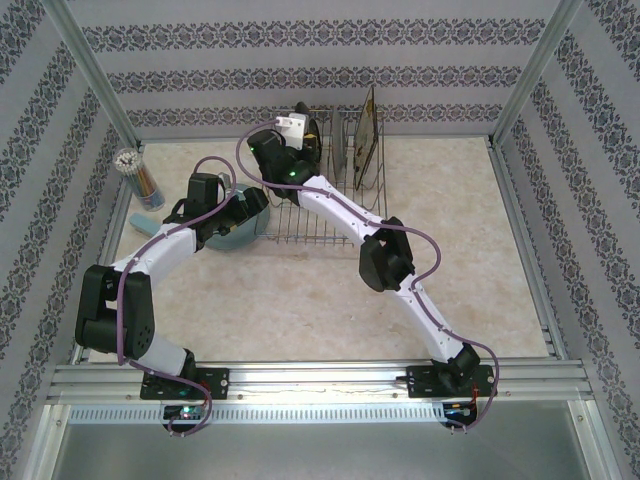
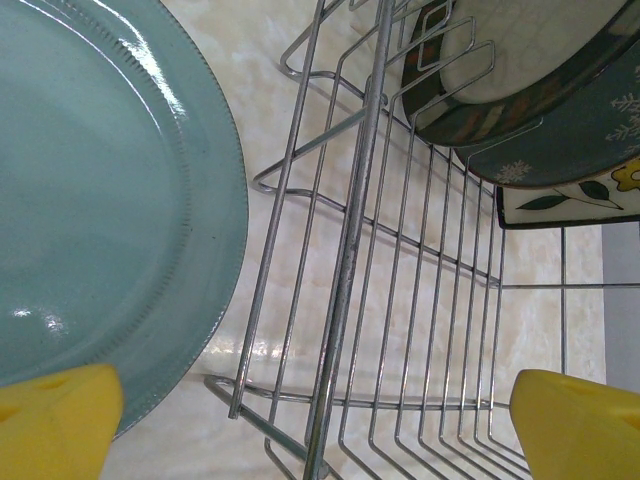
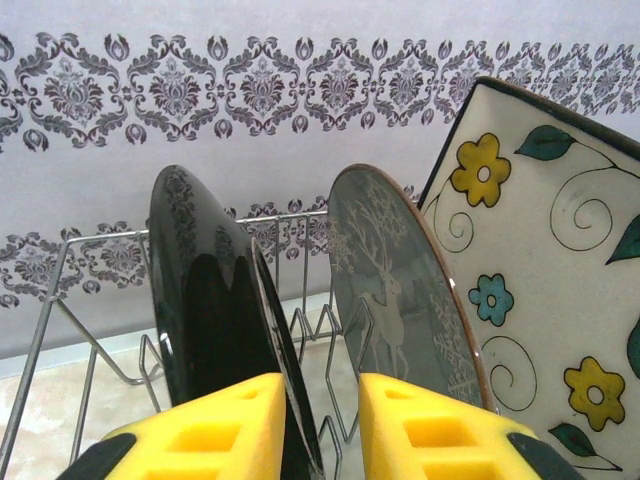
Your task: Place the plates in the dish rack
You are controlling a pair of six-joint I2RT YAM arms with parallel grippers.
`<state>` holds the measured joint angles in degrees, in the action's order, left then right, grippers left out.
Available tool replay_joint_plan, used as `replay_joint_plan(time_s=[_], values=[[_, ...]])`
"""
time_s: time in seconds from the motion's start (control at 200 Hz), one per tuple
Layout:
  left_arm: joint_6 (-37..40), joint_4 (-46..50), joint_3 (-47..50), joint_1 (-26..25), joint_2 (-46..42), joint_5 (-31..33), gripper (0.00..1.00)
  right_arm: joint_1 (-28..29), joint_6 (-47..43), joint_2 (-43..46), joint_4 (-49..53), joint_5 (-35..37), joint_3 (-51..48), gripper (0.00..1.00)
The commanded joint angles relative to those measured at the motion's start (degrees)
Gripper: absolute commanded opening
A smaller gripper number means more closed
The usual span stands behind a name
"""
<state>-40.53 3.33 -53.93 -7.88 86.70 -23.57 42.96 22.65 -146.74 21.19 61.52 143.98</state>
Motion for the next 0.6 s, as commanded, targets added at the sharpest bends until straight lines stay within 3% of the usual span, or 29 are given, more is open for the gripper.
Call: replay_joint_plan(time_s=[0.0, 0.595], values=[[0.37, -2.3, 0.14, -0.03, 0.01, -0.52, 1.0, -0.16, 1.36, 0.49, -0.23, 1.53, -0.28, 0.26], [0.31, -1.92, -0.06, -0.05, 0.04, -0.53, 0.99, -1.51, 0.4, 4.83, -3.35, -0.16, -5.51, 0.27]])
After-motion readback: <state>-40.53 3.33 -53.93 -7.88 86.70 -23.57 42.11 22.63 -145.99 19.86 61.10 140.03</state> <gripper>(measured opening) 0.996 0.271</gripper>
